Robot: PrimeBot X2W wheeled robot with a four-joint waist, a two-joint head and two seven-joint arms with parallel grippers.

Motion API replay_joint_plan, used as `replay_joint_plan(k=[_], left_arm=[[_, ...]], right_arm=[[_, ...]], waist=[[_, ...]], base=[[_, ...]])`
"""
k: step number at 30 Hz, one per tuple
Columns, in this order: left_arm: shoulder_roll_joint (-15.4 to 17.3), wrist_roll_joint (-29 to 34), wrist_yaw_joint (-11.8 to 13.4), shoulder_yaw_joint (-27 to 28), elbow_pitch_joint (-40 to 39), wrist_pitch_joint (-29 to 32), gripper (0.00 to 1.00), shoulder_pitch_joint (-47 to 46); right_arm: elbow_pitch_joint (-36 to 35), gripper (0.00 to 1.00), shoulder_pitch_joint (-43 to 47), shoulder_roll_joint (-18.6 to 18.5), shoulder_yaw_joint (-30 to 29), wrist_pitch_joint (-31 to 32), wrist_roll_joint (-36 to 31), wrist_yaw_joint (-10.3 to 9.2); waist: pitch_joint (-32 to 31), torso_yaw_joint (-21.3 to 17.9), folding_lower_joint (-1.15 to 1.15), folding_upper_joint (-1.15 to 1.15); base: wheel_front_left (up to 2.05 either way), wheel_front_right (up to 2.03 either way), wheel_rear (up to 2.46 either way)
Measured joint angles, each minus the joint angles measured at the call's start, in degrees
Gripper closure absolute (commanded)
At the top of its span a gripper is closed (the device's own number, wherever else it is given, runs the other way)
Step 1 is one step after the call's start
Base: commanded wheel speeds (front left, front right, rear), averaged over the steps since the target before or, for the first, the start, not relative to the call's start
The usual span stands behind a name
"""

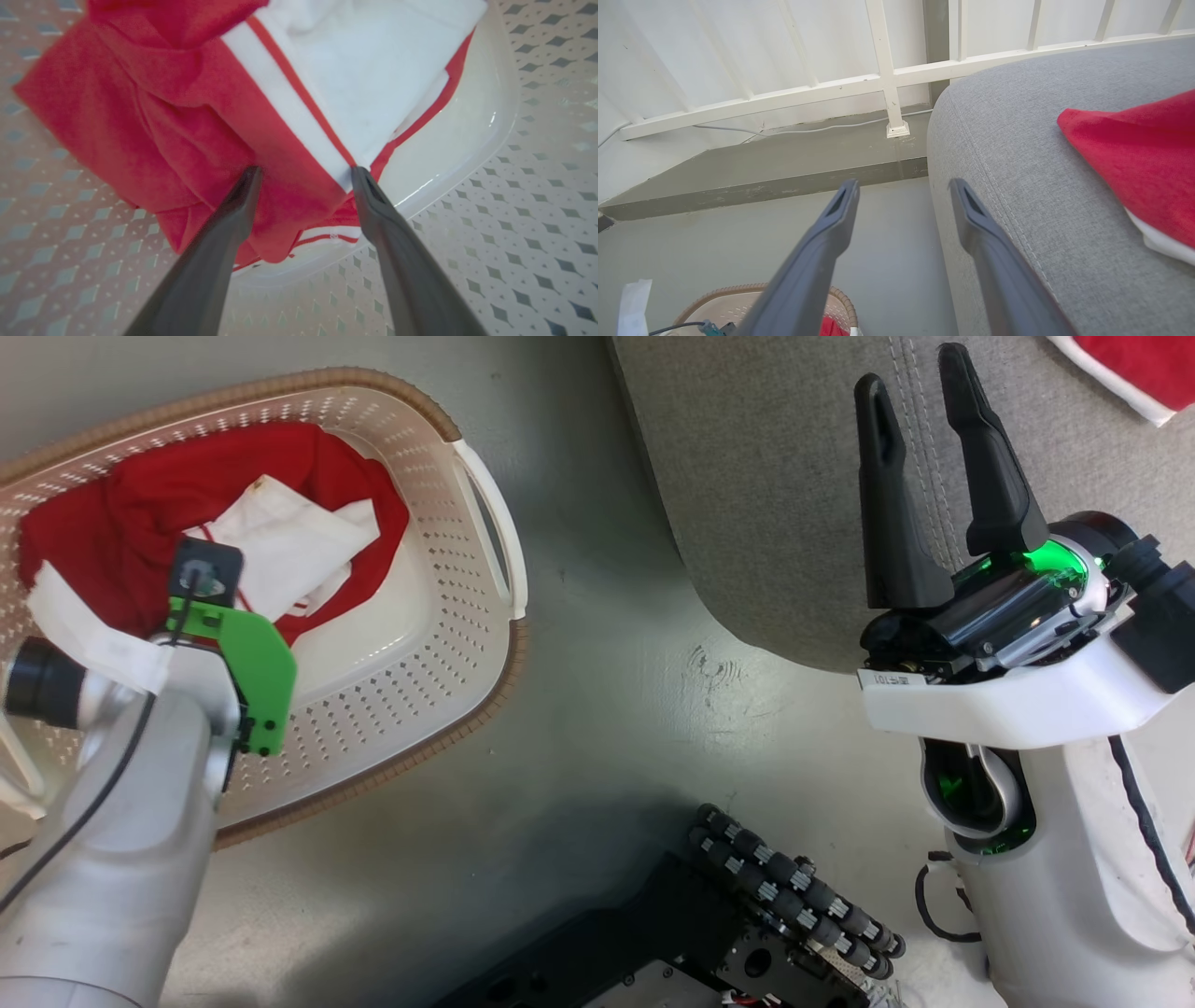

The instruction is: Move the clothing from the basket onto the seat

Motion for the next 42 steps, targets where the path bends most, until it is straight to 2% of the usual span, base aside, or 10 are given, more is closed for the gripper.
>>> replay_joint_plan(k=[6, 7, 8, 9, 21, 28, 30, 35, 42], left_arm=[[0.15, 0.04, 0.52, 0.94, 3.28, 0.62, 0.0, -1.36], [0.12, -0.09, 0.52, 1.07, 3.63, 0.77, 0.56, -1.49], [0.04, -0.14, 0.52, 1.08, 4.09, 1.01, 0.93, -1.64], [-0.08, -0.19, 0.52, 1.1, 4.53, 1.02, 1.0, -1.71], [-1.82, -1.64, 0.77, 2.53, 7.31, -1.55, 1.0, -2.73], [-7.03, -1.82, -0.13, 1.13, 7.89, -6.49, 1.0, -2.67], [-7.65, -1.83, -0.52, 0.94, 7.92, -7.23, 1.0, -2.65], [-9.76, -2.13, -2.09, -0.21, 8.12, -10.78, 1.0, -2.53], [-10.6, -4.21, -3.6, -0.81, 7.98, -15.77, 1.0, -1.6]], right_arm=[[-0.71, 0.0, -0.13, 0.04, -0.1, -0.01, 0.4, 0.0], [-0.88, 0.0, -0.18, 0.07, -0.1, -0.01, 0.4, 0.0], [-1.07, 0.0, -0.25, 0.07, -0.12, -0.02, 0.41, 0.0], [-1.23, 0.0, -0.36, 0.07, -0.13, -0.1, 0.43, 0.0], [-1.49, 0.0, -2.37, 0.07, 0.74, -0.18, 2.3, -0.02], [0.12, 0.0, -2.67, 0.07, -0.93, -0.19, -0.82, -0.01], [0.36, 0.0, -2.67, 0.05, -1.24, -0.2, -1.09, -0.01], [1.82, 0.0, -2.66, -0.51, -2.85, -0.22, -2.89, 0.0], [4.45, 0.0, -1.74, -2.9, -4.23, -0.23, -4.28, 0.05]], waist=[[0.42, -0.34, 0.0, 0.0], [0.43, -0.37, 0.0, 0.0], [0.43, -0.41, 0.0, 0.0], [0.43, -0.45, 0.0, 0.0], [-0.6, -0.92, 0.0, 0.0], [-3.18, -0.07, 0.0, 0.0], [-3.66, 0.22, 0.0, 0.0], [-6.37, 2.31, -0.01, 0.0], [-10.76, 6.42, 0.0, 0.0]], base=[[0.0, 0.0, 0.0], [0.0, 0.0, 0.0], [0.0, 0.0, 0.0], [0.0, 0.0, 0.0], [0.0, 0.0, 0.0], [0.0, 0.0, 0.0], [0.0, 0.0, 0.0], [0.0, 0.0, 0.0], [0.0, 0.0, 0.0]])
